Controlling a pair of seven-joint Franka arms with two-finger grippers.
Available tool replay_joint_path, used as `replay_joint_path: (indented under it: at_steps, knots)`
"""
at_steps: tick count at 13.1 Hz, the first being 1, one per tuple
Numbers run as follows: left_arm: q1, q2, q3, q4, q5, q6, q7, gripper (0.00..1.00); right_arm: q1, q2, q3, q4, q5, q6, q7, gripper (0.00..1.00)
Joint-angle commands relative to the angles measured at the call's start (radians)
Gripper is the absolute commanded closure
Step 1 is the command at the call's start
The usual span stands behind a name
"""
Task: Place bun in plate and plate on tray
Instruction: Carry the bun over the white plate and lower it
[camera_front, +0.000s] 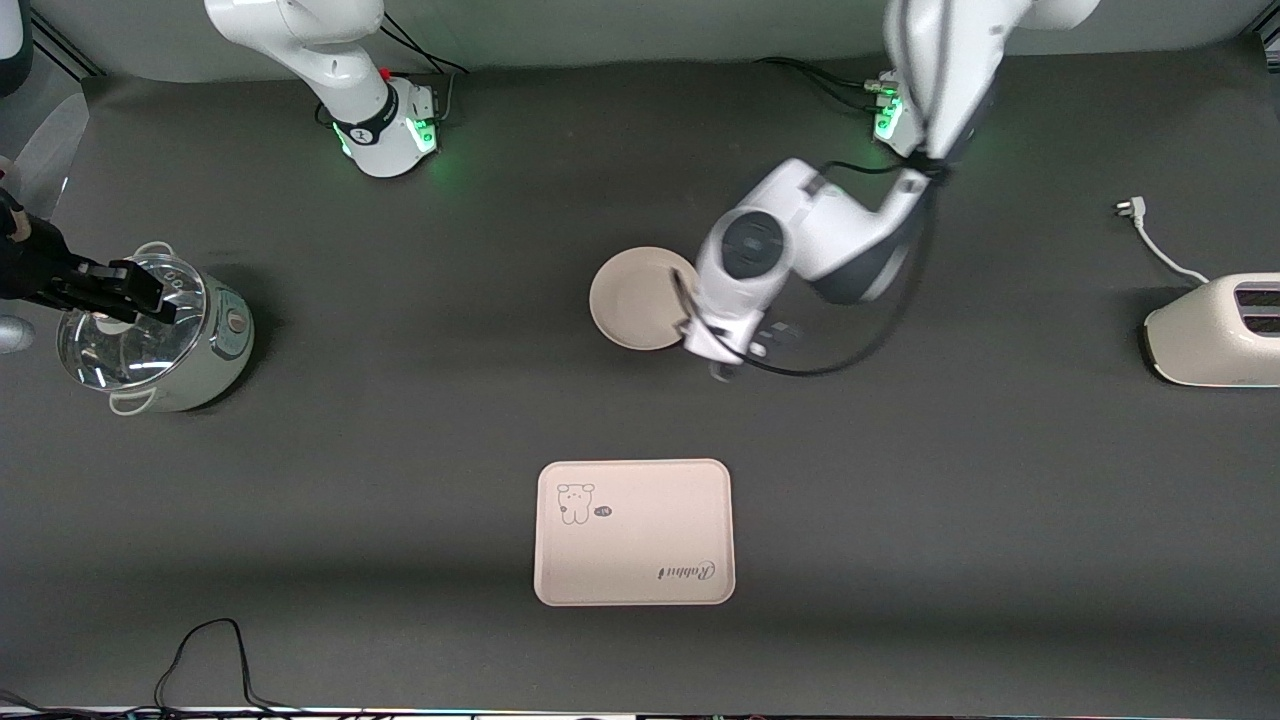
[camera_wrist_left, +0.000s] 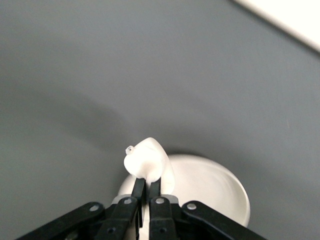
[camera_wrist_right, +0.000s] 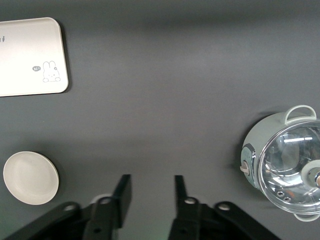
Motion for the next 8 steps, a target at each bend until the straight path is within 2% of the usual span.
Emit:
replay_joint_path:
  at_steps: [1, 2, 3, 4, 5, 6, 8]
  knots:
    - [-0.115, 0.068, 0.022, 0.006, 0.001, 0.092, -0.069, 1.00, -0.004, 0.006, 0.007, 0.006, -0.007, -0.012, 0.031, 1.00]
    - [-0.139, 0.096, 0.023, 0.011, 0.021, 0.106, -0.070, 0.53, -0.005, 0.006, 0.009, 0.003, -0.007, -0.012, 0.025, 1.00]
    - [-0.158, 0.107, 0.023, 0.011, 0.062, 0.102, -0.072, 0.01, -0.005, 0.008, 0.007, 0.003, -0.007, -0.012, 0.028, 1.00]
    - [-0.166, 0.104, 0.023, 0.009, 0.074, 0.090, -0.073, 0.00, -0.001, 0.019, 0.009, 0.004, -0.017, -0.012, 0.043, 0.81]
    - [-0.163, 0.093, 0.022, 0.009, 0.074, 0.065, -0.073, 0.00, -0.004, 0.029, 0.010, 0.006, -0.021, -0.012, 0.043, 0.12]
    - [-0.161, 0.072, 0.022, 0.018, 0.073, 0.014, -0.073, 0.00, -0.004, 0.042, 0.010, 0.006, -0.022, -0.014, 0.028, 0.00]
    - [-0.155, 0.023, 0.019, 0.028, 0.067, -0.065, -0.075, 0.00, 0.001, 0.077, 0.012, 0.000, -0.021, -0.020, 0.028, 0.00]
